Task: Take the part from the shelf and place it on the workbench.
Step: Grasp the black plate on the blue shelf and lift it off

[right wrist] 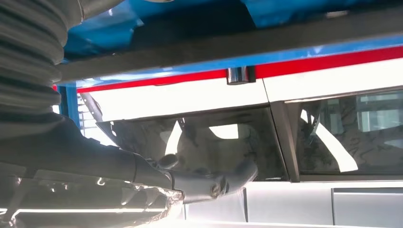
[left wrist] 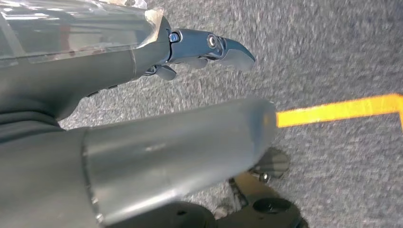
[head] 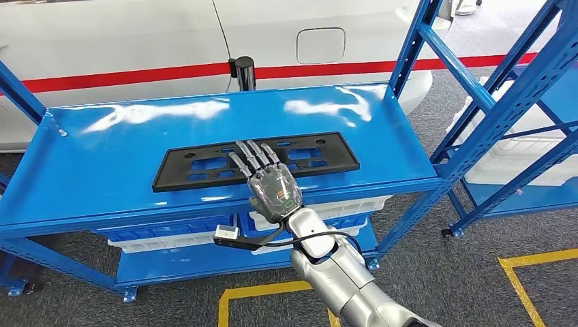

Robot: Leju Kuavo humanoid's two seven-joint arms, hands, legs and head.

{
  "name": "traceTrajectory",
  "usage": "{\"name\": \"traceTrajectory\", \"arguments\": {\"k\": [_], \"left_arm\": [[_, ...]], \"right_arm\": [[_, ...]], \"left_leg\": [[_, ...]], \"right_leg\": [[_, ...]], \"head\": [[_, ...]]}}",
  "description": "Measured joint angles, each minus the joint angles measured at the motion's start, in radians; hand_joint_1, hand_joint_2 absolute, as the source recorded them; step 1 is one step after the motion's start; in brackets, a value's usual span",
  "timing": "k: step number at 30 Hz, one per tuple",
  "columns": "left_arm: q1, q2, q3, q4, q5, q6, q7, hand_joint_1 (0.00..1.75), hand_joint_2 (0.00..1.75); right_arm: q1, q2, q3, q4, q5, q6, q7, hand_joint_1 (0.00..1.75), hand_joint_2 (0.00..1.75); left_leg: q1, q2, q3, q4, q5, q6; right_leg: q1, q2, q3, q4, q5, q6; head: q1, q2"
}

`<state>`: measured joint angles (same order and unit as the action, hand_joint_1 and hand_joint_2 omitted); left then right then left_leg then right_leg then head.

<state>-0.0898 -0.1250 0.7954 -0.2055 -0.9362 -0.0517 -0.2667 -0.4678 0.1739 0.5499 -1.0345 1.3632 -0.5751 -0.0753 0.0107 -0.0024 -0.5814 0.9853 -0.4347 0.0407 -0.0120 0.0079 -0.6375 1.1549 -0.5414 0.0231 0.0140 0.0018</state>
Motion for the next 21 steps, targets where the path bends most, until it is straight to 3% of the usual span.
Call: {"name": "traceTrajectory", "arguments": {"k": [2, 3, 4, 6, 7, 9, 13, 15, 17, 18, 19, 21], "left_arm": [[-0.001, 0.000, 0.000, 0.000, -0.004, -0.001, 0.000, 0.00, 0.00], [-0.001, 0.000, 0.000, 0.000, -0.006, -0.002, 0.000, 0.00, 0.00], [-0.001, 0.000, 0.000, 0.000, -0.007, -0.003, 0.000, 0.00, 0.00], [-0.001, -0.002, 0.000, 0.000, -0.008, -0.003, 0.000, 0.00, 0.00], [-0.002, -0.002, 0.000, 0.000, -0.008, -0.003, 0.000, 0.00, 0.00], [-0.003, -0.002, 0.000, 0.000, -0.008, -0.003, 0.001, 0.00, 0.00], [-0.007, -0.001, 0.000, 0.000, -0.008, -0.002, 0.003, 0.00, 0.00], [-0.009, -0.001, 0.000, 0.000, -0.009, -0.003, 0.003, 0.00, 0.00], [-0.009, -0.001, 0.000, 0.000, -0.010, -0.003, 0.004, 0.00, 0.00], [-0.009, -0.001, 0.000, 0.000, -0.010, -0.003, 0.004, 0.00, 0.00], [-0.009, -0.001, 0.000, 0.000, -0.011, -0.003, 0.005, 0.00, 0.00], [-0.010, 0.001, 0.000, 0.000, -0.013, -0.003, 0.007, 0.00, 0.00]], "right_arm": [[-0.006, -0.003, 0.000, 0.015, -0.006, -0.002, -0.001, 0.00, 1.75], [-0.010, -0.004, 0.000, 0.025, -0.010, -0.005, -0.003, 0.00, 1.75], [-0.015, -0.004, 0.000, 0.034, -0.015, -0.008, -0.007, 0.00, 1.75], [-0.031, -0.001, 0.000, 0.053, -0.021, -0.013, -0.014, 0.00, 1.75], [-0.038, 0.001, 0.000, 0.061, -0.023, -0.017, -0.015, 0.00, 1.75], [-0.048, 0.006, 0.000, 0.077, -0.023, -0.021, -0.017, 0.00, 1.75], [-0.059, 0.020, 0.000, 0.100, -0.027, -0.023, -0.016, 0.00, 1.75], [-0.064, 0.026, 0.000, 0.113, -0.030, -0.023, -0.016, 0.00, 1.75], [-0.066, 0.029, 0.000, 0.129, -0.034, -0.025, -0.016, 0.00, 1.75], [-0.066, 0.030, 0.000, 0.138, -0.036, -0.026, -0.016, 0.00, 1.75], [-0.066, 0.032, 0.000, 0.147, -0.038, -0.028, -0.016, 0.00, 1.75], [-0.070, 0.038, 0.000, 0.165, -0.041, -0.031, -0.016, 0.00, 1.75]], "left_leg": [[-0.001, -0.001, 0.003, 0.000, -0.004, 0.004], [-0.002, -0.002, 0.005, 0.001, -0.007, 0.004], [-0.002, -0.004, 0.008, 0.001, -0.009, 0.003], [-0.002, -0.006, 0.018, 0.002, -0.017, -0.004], [-0.005, -0.007, 0.022, 0.004, -0.023, -0.008], [-0.008, -0.007, 0.026, 0.006, -0.032, -0.019], [0.000, -0.004, 0.016, 0.033, -0.057, -0.043], [0.003, -0.002, -0.035, 0.137, -0.105, -0.055], [0.007, -0.002, -0.110, 0.263, -0.147, -0.063], [0.008, -0.001, -0.134, 0.289, -0.143, -0.064], [0.009, -0.001, -0.137, 0.276, -0.119, -0.064], [0.010, 0.000, -0.089, 0.150, -0.037, -0.057]], "right_leg": [[0.000, 0.000, -0.076, 0.122, -0.032, 0.000], [0.000, 0.000, -0.093, 0.139, -0.027, 0.005], [0.000, 0.000, -0.089, 0.115, -0.006, 0.013], [-0.001, -0.003, -0.032, -0.024, 0.062, 0.026], [-0.001, -0.005, -0.002, -0.090, 0.090, 0.025], [0.001, -0.007, 0.029, -0.152, 0.113, 0.011], [-0.005, -0.004, 0.043, -0.159, 0.111, -0.020], [-0.007, -0.003, 0.052, -0.162, 0.106, -0.031], [-0.006, -0.004, 0.057, -0.161, 0.101, -0.038], [-0.005, -0.003, 0.060, -0.161, 0.098, -0.039], [-0.004, -0.003, 0.064, -0.161, 0.095, -0.039], [-0.004, 0.000, 0.074, -0.161, 0.088, -0.035]], "head": [[0.000, 0.000], [0.000, 0.000], [0.000, 0.000], [0.000, 0.000], [0.000, 0.000], [-0.001, 0.000], [-0.002, 0.000], [-0.003, 0.000], [-0.003, 0.000], [-0.003, 0.000], [-0.003, 0.000], [-0.003, 0.000]]}}
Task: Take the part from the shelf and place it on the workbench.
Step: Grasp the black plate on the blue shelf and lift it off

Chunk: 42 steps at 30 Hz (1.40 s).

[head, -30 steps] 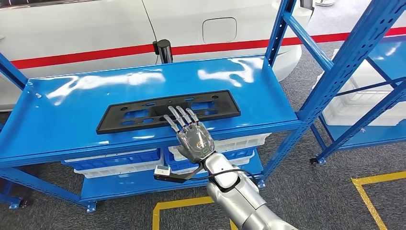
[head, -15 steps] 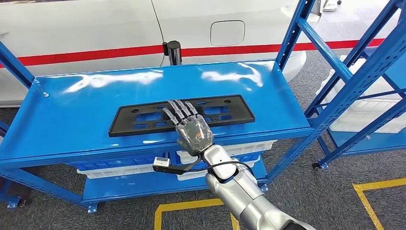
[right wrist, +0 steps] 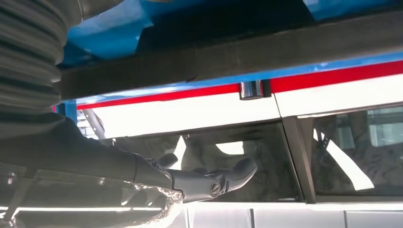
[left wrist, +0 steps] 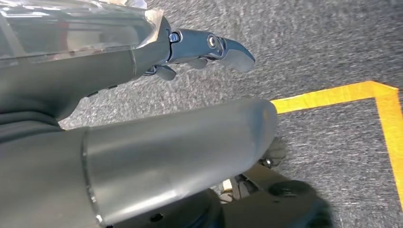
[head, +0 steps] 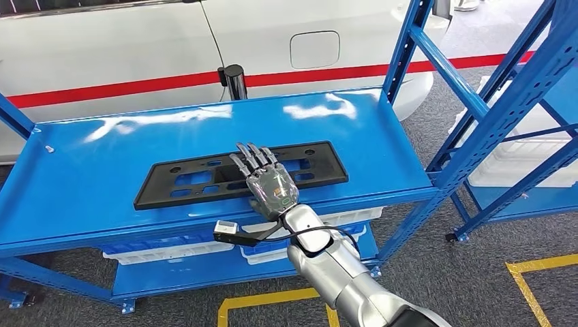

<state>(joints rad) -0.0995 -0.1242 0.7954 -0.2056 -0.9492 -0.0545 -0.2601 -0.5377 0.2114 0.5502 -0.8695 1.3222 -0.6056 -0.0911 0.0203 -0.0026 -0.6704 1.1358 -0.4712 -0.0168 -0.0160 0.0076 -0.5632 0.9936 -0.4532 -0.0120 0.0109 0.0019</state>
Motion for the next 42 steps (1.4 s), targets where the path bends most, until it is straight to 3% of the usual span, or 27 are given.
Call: {"name": "traceTrajectory", "arguments": {"k": [2, 3, 5, 9, 11, 16, 17, 20, 21, 37, 42], "left_arm": [[-0.002, 0.002, 0.000, 0.000, -0.002, 0.000, 0.003, 0.00, 0.00], [-0.003, 0.003, 0.000, 0.000, -0.002, 0.001, 0.004, 0.00, 0.00], [-0.003, 0.003, 0.000, 0.000, -0.002, 0.003, 0.006, 0.00, 0.00], [-0.002, 0.002, 0.000, 0.000, -0.001, 0.008, 0.008, 0.00, 0.00], [-0.002, 0.002, 0.000, 0.000, 0.000, 0.012, 0.008, 0.00, 0.00], [-0.002, -0.001, 0.000, 0.000, -0.002, 0.057, 0.012, 0.00, 0.00], [-0.002, -0.002, 0.001, 0.000, -0.002, 0.067, 0.011, 0.00, 0.00], [-0.001, -0.002, 0.001, 0.000, -0.003, 0.083, 0.006, 0.00, 0.00], [-0.001, -0.003, 0.002, 0.000, -0.004, 0.087, 0.005, 0.00, 0.00], [-0.001, -0.007, 0.005, 0.000, -0.012, 0.131, -0.021, 0.00, 0.00], [-0.001, -0.010, 0.006, 0.000, -0.013, 0.156, -0.022, 0.00, 0.00]], "right_arm": [[-0.010, 0.007, 0.000, 0.019, -0.003, -0.001, 0.000, 0.00, 1.75], [-0.016, 0.010, 0.000, 0.028, -0.005, -0.002, 0.000, 0.00, 1.75], [-0.025, 0.018, 0.001, 0.046, -0.012, -0.002, -0.001, 0.00, 1.75], [-0.036, 0.027, 0.003, 0.077, -0.018, -0.008, -0.003, 0.00, 1.75], [-0.040, 0.028, 0.003, 0.089, -0.020, -0.011, -0.003, 0.00, 1.75], [-0.054, 0.034, 0.004, 0.128, -0.037, -0.029, -0.007, 0.01, 1.75], [-0.059, 0.036, 0.005, 0.137, -0.039, -0.031, -0.006, 0.23, 1.75], [-0.071, 0.041, 0.007, 0.162, -0.041, -0.032, 0.003, 1.50, 1.75], [-0.073, 0.042, 0.008, 0.171, -0.039, -0.030, 0.009, 1.72, 1.75], [-0.085, 0.047, 0.015, 0.219, -0.012, -0.012, 0.059, 1.64, 1.75], [-0.085, 0.047, 0.015, 0.217, -0.011, -0.031, 0.051, 1.74, 1.75]], "left_leg": [[-0.004, 0.000, 0.052, -0.113, 0.043, 0.010], [-0.008, -0.001, 0.063, -0.134, 0.045, 0.016], [-0.014, -0.002, 0.068, -0.139, 0.042, 0.027], [-0.020, -0.005, 0.079, -0.154, 0.053, 0.025], [-0.025, -0.006, 0.079, -0.153, 0.051, 0.029], [-0.029, -0.006, 0.080, -0.153, 0.048, 0.039], [-0.030, -0.006, 0.080, -0.153, 0.048, 0.041], [-0.031, -0.006, 0.081, -0.153, 0.048, 0.042], [-0.030, -0.006, 0.081, -0.153, 0.048, 0.043], [-0.025, -0.006, 0.083, -0.153, 0.048, 0.041], [-0.024, -0.006, 0.083, -0.153, 0.048, 0.041]], "right_leg": [[0.005, 0.003, 0.006, 0.001, -0.007, 0.009], [0.007, 0.004, 0.007, 0.001, -0.010, 0.014], [0.007, 0.004, 0.008, -0.002, -0.012, 0.023], [0.013, 0.002, 0.017, -0.012, -0.008, 0.017], [0.013, 0.001, 0.017, -0.015, -0.008, 0.017], [0.009, 0.001, 0.021, -0.021, -0.008, 0.024], [0.009, 0.001, 0.021, -0.022, -0.008, 0.026], [0.006, 0.001, 0.021, -0.022, -0.007, 0.033], [0.006, 0.001, 0.021, -0.023, -0.007, 0.033], [0.006, 0.001, 0.021, -0.022, -0.007, 0.033], [0.006, 0.001, 0.021, -0.022, -0.007, 0.033]], "head": [[0.000, 0.000], [0.001, 0.000], [0.001, 0.000], [0.005, 0.000], [0.004, 0.000], [0.004, 0.000], [0.004, 0.000], [0.004, 0.000], [0.004, 0.000], [0.004, 0.000], [0.004, 0.000]]}}
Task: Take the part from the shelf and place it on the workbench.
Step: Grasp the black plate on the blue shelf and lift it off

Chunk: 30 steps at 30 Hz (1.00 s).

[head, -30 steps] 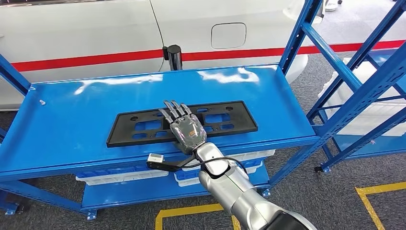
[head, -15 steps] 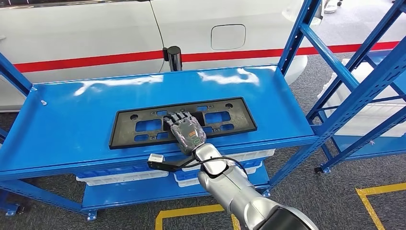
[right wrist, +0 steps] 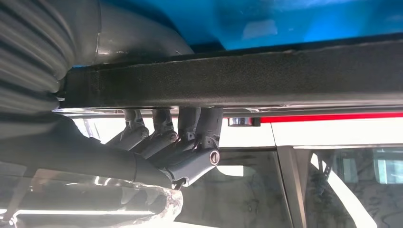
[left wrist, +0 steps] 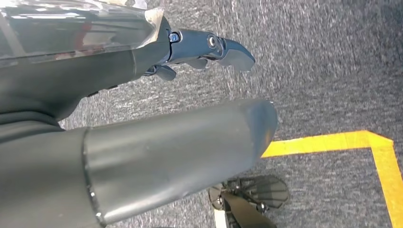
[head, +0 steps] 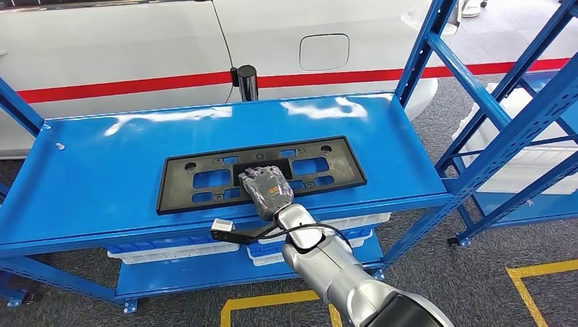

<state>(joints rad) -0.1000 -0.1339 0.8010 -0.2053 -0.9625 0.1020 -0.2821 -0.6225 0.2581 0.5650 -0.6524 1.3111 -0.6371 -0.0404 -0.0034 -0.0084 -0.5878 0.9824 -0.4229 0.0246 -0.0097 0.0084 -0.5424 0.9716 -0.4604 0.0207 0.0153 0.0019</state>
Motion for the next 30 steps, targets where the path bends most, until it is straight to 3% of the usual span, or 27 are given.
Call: {"name": "traceTrajectory", "arguments": {"k": [5, 13, 18, 22, 26, 30], "left_arm": [[0.000, 0.000, 0.012, 0.000, -0.001, 0.014, -0.013, 0.00, 0.00], [-0.001, 0.000, 0.018, 0.000, -0.002, 0.027, -0.029, 0.00, 0.00], [-0.002, 0.000, 0.020, 0.000, -0.002, 0.026, -0.041, 0.00, 0.00], [-0.003, 0.001, 0.028, 0.000, 0.000, 0.017, -0.040, 0.00, 0.00], [-0.003, 0.001, 0.039, 0.000, 0.004, 0.001, -0.041, 0.00, 1.75], [-0.003, 0.004, 0.046, 0.000, 0.009, -0.013, -0.047, 0.00, 1.75]], "right_arm": [[0.013, -0.006, 0.000, -0.053, 0.000, -0.037, -0.013, 1.75, 1.75], [0.060, -0.030, -0.021, -0.265, -0.070, -0.051, -0.097, 1.75, 1.75], [0.061, -0.046, -0.048, -0.372, -0.214, -0.042, -0.157, 1.75, 1.75], [0.045, -0.061, -0.084, -0.471, -0.429, 0.012, -0.231, 1.75, 1.75], [0.036, -0.070, -0.115, -0.563, -0.639, 0.098, -0.299, 1.75, 1.75], [0.036, -0.073, -0.136, -0.636, -0.847, 0.211, -0.352, 1.75, 1.75]], "left_leg": [[0.000, 0.000, 0.000, 0.000, 0.000, 0.000], [0.000, 0.000, -0.001, 0.000, 0.000, 0.000], [0.000, 0.000, -0.001, 0.000, 0.000, 0.000], [0.000, 0.000, -0.001, 0.000, 0.000, 0.000], [0.000, 0.000, -0.001, 0.000, 0.000, 0.000], [0.000, 0.000, -0.001, 0.000, 0.000, 0.000]], "right_leg": [[0.000, 0.000, 0.000, 0.000, 0.000, 0.000], [0.000, 0.000, -0.001, 0.000, 0.000, 0.000], [0.000, 0.000, -0.001, 0.000, 0.000, 0.000], [0.000, 0.000, -0.001, 0.000, 0.000, 0.000], [0.000, 0.000, -0.001, 0.000, 0.000, 0.000], [0.000, 0.000, -0.001, 0.000, 0.000, 0.000]], "head": [[0.000, 0.000], [0.000, 0.000], [0.000, 0.000], [0.000, 0.000], [0.000, 0.000], [0.000, 0.000]]}}
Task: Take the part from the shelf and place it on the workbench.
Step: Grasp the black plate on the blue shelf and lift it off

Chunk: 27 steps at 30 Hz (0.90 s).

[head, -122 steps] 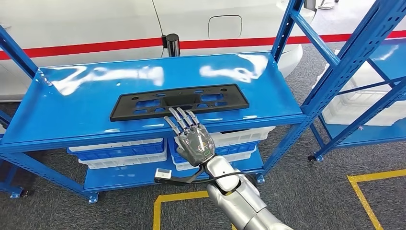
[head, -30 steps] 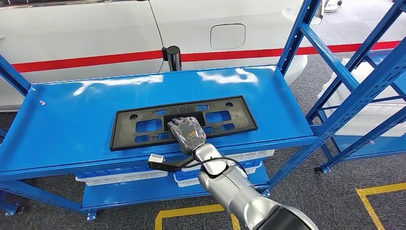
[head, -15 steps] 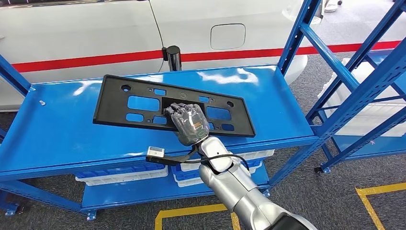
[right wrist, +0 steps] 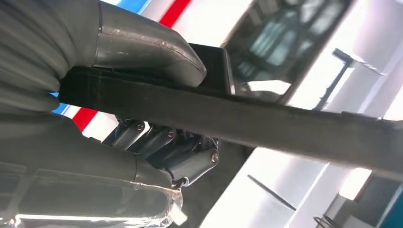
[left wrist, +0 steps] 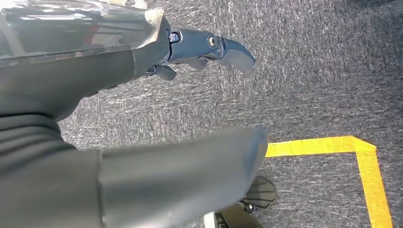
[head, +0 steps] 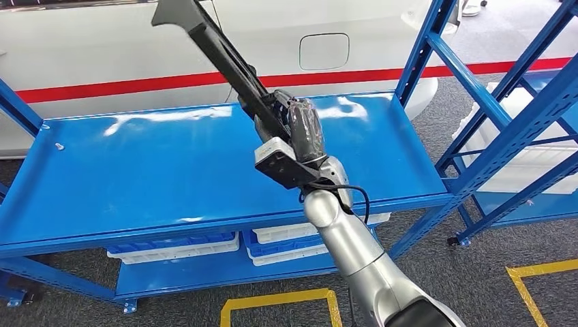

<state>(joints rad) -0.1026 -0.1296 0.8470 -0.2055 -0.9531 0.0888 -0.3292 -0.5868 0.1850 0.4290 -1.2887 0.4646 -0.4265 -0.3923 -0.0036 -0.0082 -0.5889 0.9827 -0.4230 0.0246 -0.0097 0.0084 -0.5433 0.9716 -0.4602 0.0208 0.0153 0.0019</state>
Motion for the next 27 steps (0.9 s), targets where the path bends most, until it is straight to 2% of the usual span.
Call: {"name": "traceTrajectory", "arguments": {"k": [5, 8, 17, 27], "left_arm": [[0.002, 0.004, 0.008, 0.000, 0.002, -0.031, -0.003, 0.00, 1.75], [0.003, 0.006, 0.012, 0.000, -0.003, -0.031, -0.003, 0.00, 1.75], [0.003, 0.010, 0.015, 0.000, -0.006, -0.009, 0.034, 0.00, 1.75], [0.003, 0.011, 0.020, 0.000, -0.006, -0.002, 0.049, 0.00, 1.75]], "right_arm": [[0.007, -0.007, -0.027, -0.088, -0.271, 0.160, -0.037, 1.75, 1.75], [0.014, -0.014, -0.040, -0.132, -0.360, 0.210, -0.042, 1.75, 1.75], [0.033, -0.028, -0.047, -0.197, -0.428, 0.246, -0.044, 1.75, 1.75], [0.042, -0.028, -0.046, -0.211, -0.433, 0.249, -0.046, 1.75, 1.75]], "left_leg": [[0.000, 0.000, 0.000, 0.000, 0.000, 0.000], [0.000, 0.000, 0.000, 0.000, 0.000, 0.000], [0.000, 0.000, 0.000, 0.000, 0.000, 0.000], [0.000, 0.000, 0.000, 0.000, 0.000, 0.000]], "right_leg": [[0.000, 0.000, 0.000, 0.000, 0.000, 0.000], [0.000, 0.000, 0.000, 0.000, 0.000, 0.000], [0.000, 0.000, 0.000, 0.000, 0.000, 0.000], [0.000, 0.000, 0.000, 0.000, 0.000, 0.000]], "head": [[0.000, 0.000], [0.000, 0.000], [0.000, 0.000], [0.000, 0.000]]}}
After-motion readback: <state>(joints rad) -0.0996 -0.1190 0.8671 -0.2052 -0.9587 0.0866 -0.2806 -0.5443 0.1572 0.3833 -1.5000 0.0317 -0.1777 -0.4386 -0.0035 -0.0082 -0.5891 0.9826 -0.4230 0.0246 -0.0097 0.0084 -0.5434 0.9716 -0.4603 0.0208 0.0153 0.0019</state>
